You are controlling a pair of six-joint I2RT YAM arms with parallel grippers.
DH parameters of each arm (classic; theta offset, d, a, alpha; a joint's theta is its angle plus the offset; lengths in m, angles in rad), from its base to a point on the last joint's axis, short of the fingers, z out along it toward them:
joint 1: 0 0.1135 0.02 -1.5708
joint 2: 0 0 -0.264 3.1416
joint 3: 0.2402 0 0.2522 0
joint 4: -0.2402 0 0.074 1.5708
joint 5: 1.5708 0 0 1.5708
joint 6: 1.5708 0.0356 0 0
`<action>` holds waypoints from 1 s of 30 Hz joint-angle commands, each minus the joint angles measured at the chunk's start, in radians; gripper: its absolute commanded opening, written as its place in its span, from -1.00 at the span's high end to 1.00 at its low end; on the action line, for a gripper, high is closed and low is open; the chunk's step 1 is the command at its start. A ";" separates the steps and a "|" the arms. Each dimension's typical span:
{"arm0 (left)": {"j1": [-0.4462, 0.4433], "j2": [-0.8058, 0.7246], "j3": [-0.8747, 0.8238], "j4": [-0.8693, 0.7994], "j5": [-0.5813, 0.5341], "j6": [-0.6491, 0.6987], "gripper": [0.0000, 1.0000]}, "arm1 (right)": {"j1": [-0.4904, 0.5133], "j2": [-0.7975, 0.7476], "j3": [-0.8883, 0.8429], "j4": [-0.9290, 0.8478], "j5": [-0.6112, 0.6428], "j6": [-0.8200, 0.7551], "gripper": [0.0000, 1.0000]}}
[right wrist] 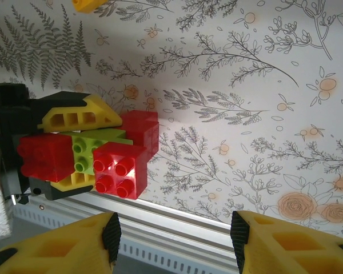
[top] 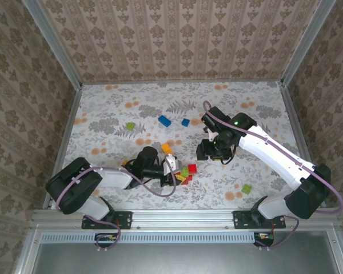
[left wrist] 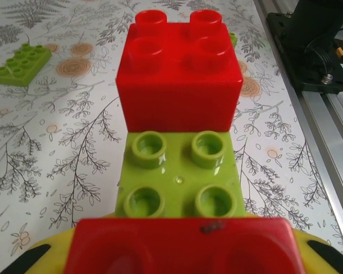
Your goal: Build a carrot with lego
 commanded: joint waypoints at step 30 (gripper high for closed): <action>0.534 0.032 0.762 -0.972 -0.102 -0.312 0.40 | -0.011 -0.121 -0.275 0.350 -0.078 -0.130 -0.13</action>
